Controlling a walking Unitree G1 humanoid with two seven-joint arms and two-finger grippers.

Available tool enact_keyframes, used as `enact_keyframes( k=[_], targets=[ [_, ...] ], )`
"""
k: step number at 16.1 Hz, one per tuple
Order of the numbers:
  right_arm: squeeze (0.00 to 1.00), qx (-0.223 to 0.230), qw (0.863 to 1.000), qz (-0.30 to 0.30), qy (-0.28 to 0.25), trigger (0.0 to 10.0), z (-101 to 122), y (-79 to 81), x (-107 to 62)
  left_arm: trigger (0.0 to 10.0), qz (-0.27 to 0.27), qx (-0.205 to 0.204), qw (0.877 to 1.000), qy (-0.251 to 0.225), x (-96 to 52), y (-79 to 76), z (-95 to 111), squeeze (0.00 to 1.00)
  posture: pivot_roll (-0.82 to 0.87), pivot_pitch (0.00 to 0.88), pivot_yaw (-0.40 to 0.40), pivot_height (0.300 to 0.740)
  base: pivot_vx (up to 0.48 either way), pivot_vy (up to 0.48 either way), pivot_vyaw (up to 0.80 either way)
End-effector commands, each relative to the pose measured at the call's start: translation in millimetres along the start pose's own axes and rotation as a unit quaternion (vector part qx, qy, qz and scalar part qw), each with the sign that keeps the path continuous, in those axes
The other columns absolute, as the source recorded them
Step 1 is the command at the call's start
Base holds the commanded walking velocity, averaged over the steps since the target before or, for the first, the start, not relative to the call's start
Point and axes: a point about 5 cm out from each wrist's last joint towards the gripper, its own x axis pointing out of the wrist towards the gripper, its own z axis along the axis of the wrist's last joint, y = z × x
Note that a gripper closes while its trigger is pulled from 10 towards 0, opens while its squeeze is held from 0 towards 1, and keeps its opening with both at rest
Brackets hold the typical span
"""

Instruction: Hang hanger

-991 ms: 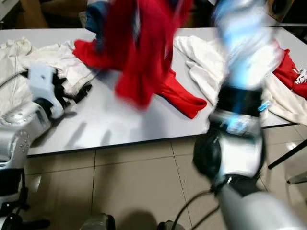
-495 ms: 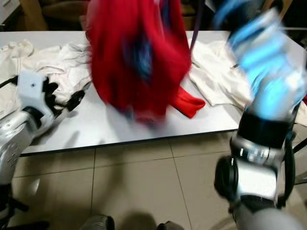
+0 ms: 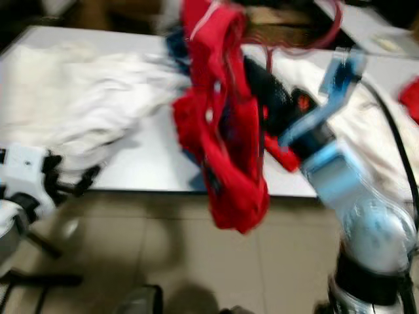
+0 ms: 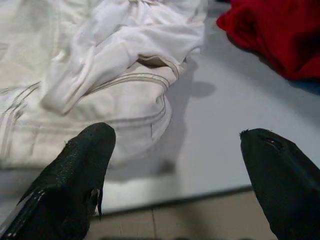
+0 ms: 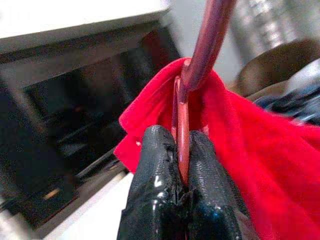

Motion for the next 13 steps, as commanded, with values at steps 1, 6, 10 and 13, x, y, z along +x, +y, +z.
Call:
enact_keyframes(
  k=[1, 6, 10, 13],
  targets=[
    [0.0, 0.002, 1.0, 0.027, -0.007, 10.0, 4, 8.3, -7.5, 10.0, -0.01, -0.002, 1.0, -0.007, -0.6, -8.8, -1, 0.0, 0.06, 0.083, -0.018, 0.74, 0.0, 0.0, 0.8],
    [0.0, 0.034, 0.999, -0.002, 0.041, 10.0, -24, -1.8, -45.9, 10.0, -0.035, 0.015, 0.999, -0.009, -4.0, -29.1, -10, 0.0, 0.07, 0.088, -0.014, 0.74, 0.0, 0.0, 0.8],
    [0.0, 0.029, 0.996, -0.012, 0.084, 10.0, -35, -1.8, -62.1, 10.0, -0.046, 0.02, 0.999, -0.01, -6.2, -34.0, -12, 0.0, 0.06, 0.09, -0.02, 0.74, 0.0, 0.0, 0.8],
    [0.0, 0.029, 0.995, -0.022, 0.097, 10.0, -42, -5.3, -66.6, 10.0, -0.067, 0.01, 0.998, -0.013, -7.6, -42.4, -14, 0.0, 0.06, 0.087, -0.02, 0.74, 0.0, 0.0, 0.8]
  ],
)
